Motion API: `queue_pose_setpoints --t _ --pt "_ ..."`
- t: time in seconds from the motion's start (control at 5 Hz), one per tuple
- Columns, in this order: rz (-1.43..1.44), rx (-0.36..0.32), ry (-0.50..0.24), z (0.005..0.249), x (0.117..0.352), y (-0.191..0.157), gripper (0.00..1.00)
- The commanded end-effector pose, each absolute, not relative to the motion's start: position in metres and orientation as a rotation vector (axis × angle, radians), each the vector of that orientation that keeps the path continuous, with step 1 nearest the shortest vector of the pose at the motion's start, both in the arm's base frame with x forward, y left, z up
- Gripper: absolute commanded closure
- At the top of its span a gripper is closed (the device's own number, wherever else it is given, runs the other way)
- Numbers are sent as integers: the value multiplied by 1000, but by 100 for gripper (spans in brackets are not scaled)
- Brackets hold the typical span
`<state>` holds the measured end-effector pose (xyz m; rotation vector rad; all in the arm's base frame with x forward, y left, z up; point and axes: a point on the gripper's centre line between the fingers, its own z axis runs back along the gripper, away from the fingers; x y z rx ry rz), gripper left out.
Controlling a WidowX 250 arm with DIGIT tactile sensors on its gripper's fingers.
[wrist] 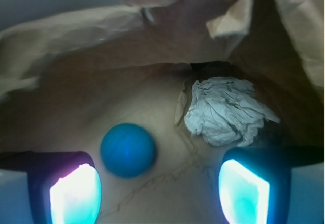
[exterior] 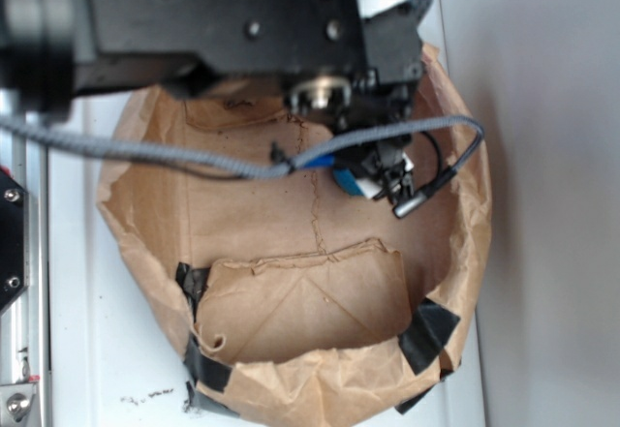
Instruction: Grab the white paper.
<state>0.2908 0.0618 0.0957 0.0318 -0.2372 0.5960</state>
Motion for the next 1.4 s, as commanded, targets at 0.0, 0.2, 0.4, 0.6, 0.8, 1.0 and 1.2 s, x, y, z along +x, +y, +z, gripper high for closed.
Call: queue_pose_setpoints --t 0.0,0.2,0.4,0.6,0.8,1.0,1.2 --pt "628 89 -357 88 299 98 0" --pt "650 92 -399 84 304 104 0" --pt "677 111 -393 77 319 103 0" --pt "691 183 -418 71 327 102 0" --pt "705 268 -444 63 324 104 0" --pt "656 210 -431 75 308 102 0" --pt "639 141 -388 94 299 97 0"
